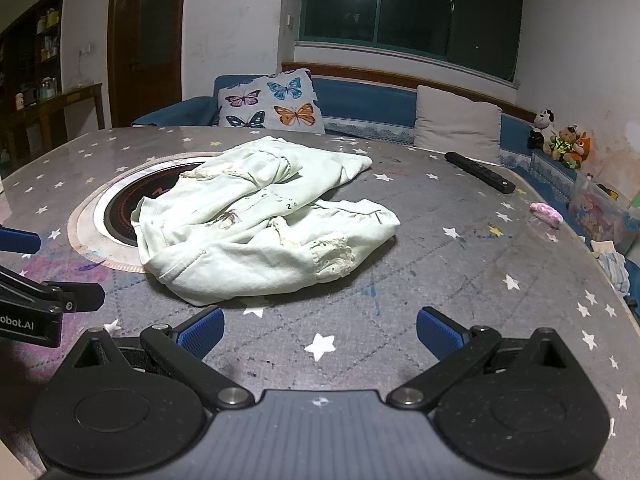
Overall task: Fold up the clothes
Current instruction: 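Move both grippers toward the crumpled pale green T-shirt, then grasp the T-shirt hem with the left gripper while the right gripper grasps another edge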
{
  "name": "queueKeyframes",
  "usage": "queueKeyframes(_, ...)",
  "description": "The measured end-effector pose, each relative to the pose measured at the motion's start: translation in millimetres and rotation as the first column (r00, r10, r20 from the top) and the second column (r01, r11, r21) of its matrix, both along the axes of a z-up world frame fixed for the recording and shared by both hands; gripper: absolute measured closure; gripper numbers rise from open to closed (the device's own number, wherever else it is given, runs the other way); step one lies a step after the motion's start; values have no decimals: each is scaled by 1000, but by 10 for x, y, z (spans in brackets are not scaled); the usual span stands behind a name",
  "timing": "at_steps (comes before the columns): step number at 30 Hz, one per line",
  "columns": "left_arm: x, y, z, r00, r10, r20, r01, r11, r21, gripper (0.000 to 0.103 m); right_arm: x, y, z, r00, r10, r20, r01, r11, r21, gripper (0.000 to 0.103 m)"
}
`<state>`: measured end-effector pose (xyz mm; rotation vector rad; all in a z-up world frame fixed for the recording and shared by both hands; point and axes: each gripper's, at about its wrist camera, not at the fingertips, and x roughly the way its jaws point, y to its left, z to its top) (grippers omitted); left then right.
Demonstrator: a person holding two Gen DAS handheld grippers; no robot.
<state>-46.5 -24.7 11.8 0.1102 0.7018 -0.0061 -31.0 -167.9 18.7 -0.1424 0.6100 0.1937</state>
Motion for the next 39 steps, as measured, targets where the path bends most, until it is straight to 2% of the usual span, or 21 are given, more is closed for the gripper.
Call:
queueKeyframes(24,223,7,-24,1000,-12,-19,13,1000,19,0,221,68,-44,999,21,-28,-22,1000,-9,0)
queueKeyframes(34,372,47,14,1000,-8,-5,9,1000,25,0,341,39,-69,999,17,-42,-17,1000,1,0)
queueKeyframes(39,497,147,89,1000,10,16,-10,1000,14,0,432,1,-30,999,21,-44,-20,999,34,0)
